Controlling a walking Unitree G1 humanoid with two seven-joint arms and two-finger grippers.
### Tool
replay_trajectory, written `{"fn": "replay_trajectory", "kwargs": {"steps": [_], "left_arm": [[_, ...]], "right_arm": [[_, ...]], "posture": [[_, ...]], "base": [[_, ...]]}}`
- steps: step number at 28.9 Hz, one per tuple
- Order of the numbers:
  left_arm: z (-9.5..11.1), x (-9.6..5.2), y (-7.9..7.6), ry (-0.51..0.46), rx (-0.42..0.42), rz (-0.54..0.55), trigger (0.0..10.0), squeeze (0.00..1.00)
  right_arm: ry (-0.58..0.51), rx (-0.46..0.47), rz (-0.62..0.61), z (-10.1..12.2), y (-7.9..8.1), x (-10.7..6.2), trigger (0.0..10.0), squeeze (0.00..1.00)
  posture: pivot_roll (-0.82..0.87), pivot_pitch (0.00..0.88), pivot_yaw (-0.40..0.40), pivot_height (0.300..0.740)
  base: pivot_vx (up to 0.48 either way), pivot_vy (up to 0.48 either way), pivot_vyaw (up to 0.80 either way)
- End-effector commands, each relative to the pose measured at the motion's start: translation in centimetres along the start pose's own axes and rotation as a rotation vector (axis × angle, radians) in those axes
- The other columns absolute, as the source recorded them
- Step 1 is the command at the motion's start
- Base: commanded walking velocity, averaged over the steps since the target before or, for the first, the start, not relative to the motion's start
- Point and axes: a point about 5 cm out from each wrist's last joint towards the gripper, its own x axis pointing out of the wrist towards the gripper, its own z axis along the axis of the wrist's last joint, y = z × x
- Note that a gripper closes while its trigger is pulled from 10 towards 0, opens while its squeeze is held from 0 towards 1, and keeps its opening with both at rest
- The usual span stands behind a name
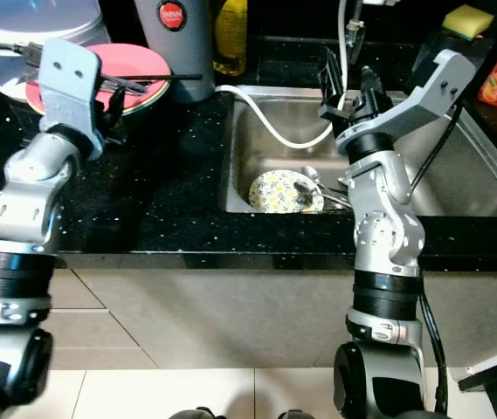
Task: Kitchen organization
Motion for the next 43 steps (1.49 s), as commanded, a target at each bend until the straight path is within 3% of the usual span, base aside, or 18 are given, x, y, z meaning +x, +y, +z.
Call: {"fn": "replay_trajectory", "kwargs": {"steps": [1,4,7,10,12,13,20,27,28,30,31,38,43], "left_arm": [[0.5,-0.5,0.5,-0.022,0.122,-0.029,10.0,0.00],[0.2,-1.3,2.0,0.000,0.308,-0.046,10.0,0.00],[-0.6,-2.6,3.7,0.063,0.417,-0.103,10.0,0.00],[-1.9,-3.7,5.1,0.150,0.439,-0.134,10.0,0.00],[-1.9,-3.7,5.1,0.150,0.439,-0.134,10.0,0.00],[-3.1,-4.5,5.5,0.214,0.462,-0.169,10.0,0.00],[-6.1,-5.7,5.5,0.324,0.459,-0.202,10.0,0.00],[-6.2,-4.9,4.9,0.315,0.483,-0.272,10.0,0.00],[-6.0,-4.2,4.9,0.302,0.573,-0.275,10.0,0.00],[-6.0,-4.2,4.9,0.302,0.573,-0.275,10.0,0.00],[-5.7,-3.5,5.0,0.286,0.636,-0.275,10.0,0.00],[-5.6,-1.9,5.4,0.269,0.731,-0.245,10.0,0.00],[-5.6,-1.6,5.5,0.267,0.737,-0.244,10.0,0.00]], "right_arm": [[-0.001,-0.008,-0.007,0.3,-0.1,-0.2,10.0,0.00],[0.001,-0.008,-0.007,0.2,0.0,-0.2,10.0,0.00],[0.007,-0.008,-0.007,0.1,0.0,-0.2,10.0,0.00],[0.016,-0.007,-0.007,-0.1,0.0,-0.2,10.0,0.00],[0.016,-0.007,-0.007,-0.1,0.0,-0.2,10.0,0.00],[0.021,-0.006,-0.007,-0.2,0.0,-0.1,10.0,0.00],[0.034,-0.007,-0.001,-0.5,0.0,0.0,10.0,0.00],[0.038,-0.004,0.003,-0.5,0.0,0.1,10.0,0.00],[0.038,-0.002,0.004,-0.6,0.0,0.2,10.0,0.00],[0.038,-0.002,0.004,-0.6,0.0,0.2,10.0,0.00],[0.038,0.000,0.006,-0.6,0.1,0.2,10.0,0.00],[0.034,0.001,0.001,-0.5,0.0,0.1,10.0,0.00],[0.031,-0.004,-0.005,-0.4,-0.2,-0.1,10.0,0.00]], "posture": [[0.07,0.031,-0.018,0.740],[0.08,0.031,-0.018,0.740],[0.09,0.035,-0.021,0.740],[0.10,0.039,-0.027,0.740],[0.10,0.039,-0.027,0.740],[0.10,0.043,-0.031,0.740],[0.11,0.047,-0.040,0.740],[0.11,0.049,-0.045,0.740],[0.11,0.053,-0.050,0.740],[0.11,0.053,-0.050,0.740],[0.11,0.055,-0.047,0.740],[0.09,0.058,-0.039,0.740],[0.09,0.059,-0.036,0.740]], "base": [[0.000,0.000,0.00],[0.000,0.000,0.00],[0.000,0.000,0.00],[0.000,0.000,0.00],[0.000,0.000,0.00],[0.000,0.000,0.00],[0.000,0.000,0.00],[0.000,0.000,0.00],[0.000,0.000,0.00],[0.000,0.000,0.00],[0.000,0.000,0.00],[0.000,0.000,0.00],[0.000,0.000,0.00]]}}
